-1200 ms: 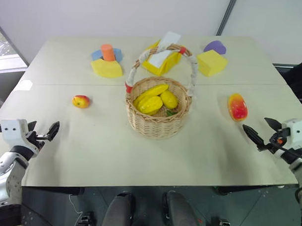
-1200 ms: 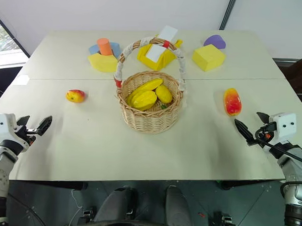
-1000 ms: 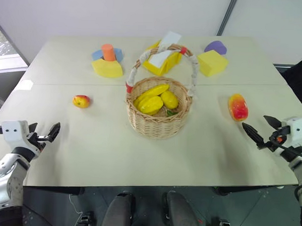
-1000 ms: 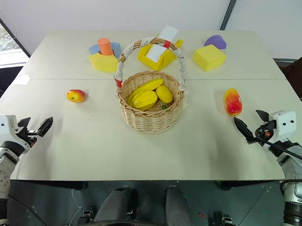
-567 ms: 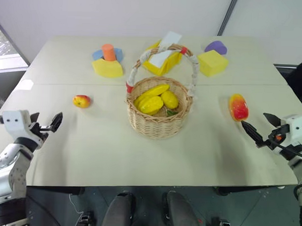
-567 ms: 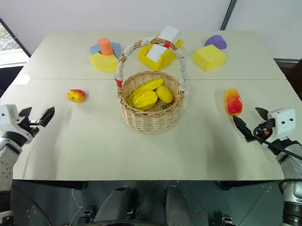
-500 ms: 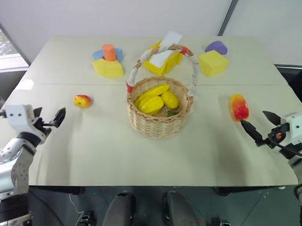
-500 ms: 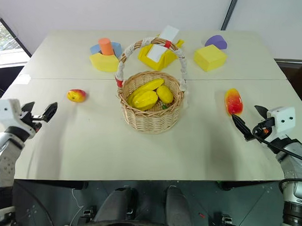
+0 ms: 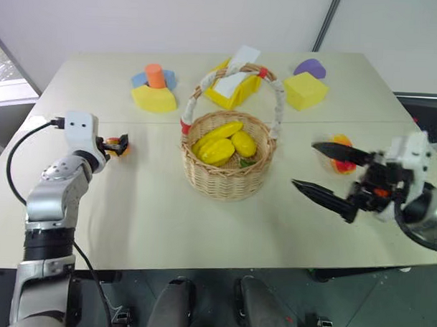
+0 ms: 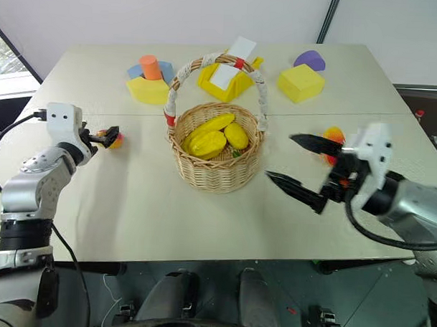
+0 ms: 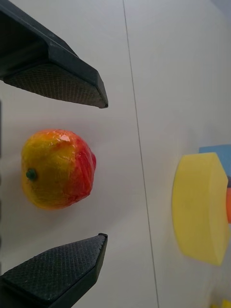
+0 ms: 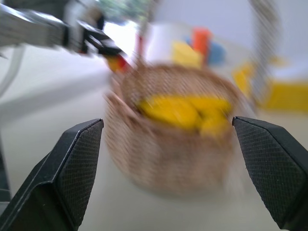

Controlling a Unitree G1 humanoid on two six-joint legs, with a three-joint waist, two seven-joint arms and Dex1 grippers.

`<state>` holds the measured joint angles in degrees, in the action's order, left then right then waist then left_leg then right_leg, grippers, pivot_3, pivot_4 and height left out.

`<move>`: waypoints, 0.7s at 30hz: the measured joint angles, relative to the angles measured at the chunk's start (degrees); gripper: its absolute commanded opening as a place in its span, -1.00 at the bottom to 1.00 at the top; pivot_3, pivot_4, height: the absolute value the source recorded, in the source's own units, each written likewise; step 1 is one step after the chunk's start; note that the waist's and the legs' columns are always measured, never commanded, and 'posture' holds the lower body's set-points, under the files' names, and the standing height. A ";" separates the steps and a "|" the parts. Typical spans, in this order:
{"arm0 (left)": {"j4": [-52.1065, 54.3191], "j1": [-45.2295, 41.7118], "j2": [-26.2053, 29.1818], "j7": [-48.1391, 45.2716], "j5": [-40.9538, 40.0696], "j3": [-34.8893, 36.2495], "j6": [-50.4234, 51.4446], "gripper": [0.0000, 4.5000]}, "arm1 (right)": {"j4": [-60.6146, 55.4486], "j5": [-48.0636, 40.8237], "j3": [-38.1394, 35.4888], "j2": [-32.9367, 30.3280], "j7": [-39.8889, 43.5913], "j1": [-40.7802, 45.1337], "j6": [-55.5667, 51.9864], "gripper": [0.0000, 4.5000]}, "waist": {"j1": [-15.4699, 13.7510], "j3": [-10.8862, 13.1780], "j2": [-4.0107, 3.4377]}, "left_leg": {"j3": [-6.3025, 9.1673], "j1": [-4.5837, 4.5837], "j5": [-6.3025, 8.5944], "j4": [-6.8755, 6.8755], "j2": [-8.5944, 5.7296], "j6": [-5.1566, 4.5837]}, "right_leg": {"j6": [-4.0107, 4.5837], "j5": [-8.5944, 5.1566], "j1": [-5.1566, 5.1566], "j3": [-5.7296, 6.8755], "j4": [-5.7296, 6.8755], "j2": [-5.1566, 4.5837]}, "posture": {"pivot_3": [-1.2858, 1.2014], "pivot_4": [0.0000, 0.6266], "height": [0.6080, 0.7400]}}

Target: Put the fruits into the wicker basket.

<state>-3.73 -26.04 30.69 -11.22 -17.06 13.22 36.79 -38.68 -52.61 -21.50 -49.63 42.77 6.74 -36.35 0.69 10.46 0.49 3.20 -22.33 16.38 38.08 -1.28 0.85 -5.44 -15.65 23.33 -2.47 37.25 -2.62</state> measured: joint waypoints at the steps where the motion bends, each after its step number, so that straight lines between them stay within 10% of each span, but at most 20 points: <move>1: -0.39 -0.42 -0.32 0.10 0.14 -0.17 0.37 1.00 | -0.04 -0.23 0.98 0.44 -0.41 0.70 -0.17 0.99 | -0.06 0.00 0.02 | 0.01 -0.05 0.00 0.00 0.00 0.00 | 0.00 0.00 0.03 0.01 -0.02 -0.01 | 0.03 -0.52 1.00; 17: -8.15 -7.88 -1.34 1.65 2.46 -1.11 10.09 1.00 | -2.17 -1.13 12.00 4.68 -2.54 5.49 -0.56 0.99 | -0.08 0.03 0.08 | 0.07 -0.14 0.00 0.00 -0.09 0.01 | 0.00 0.00 0.12 0.04 -0.01 -0.12 | 0.03 -0.52 1.00; 21: -11.16 -8.58 -1.60 1.18 2.73 -1.04 8.44 0.46 | -2.18 -0.40 12.41 5.53 -2.97 5.48 -0.12 1.00 | -0.13 0.03 0.08 | 0.07 -0.14 -0.01 0.00 -0.09 0.01 | 0.00 0.00 0.12 0.03 -0.01 -0.14 | 0.03 -0.52 1.00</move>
<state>-14.88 -34.62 29.09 -10.04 -14.33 12.18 45.24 -40.86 -53.01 -9.09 -44.10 39.80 12.22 -36.47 0.56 10.49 0.57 3.27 -22.47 16.38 38.08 -1.38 0.85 -5.45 -15.65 23.45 -2.43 37.24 -2.76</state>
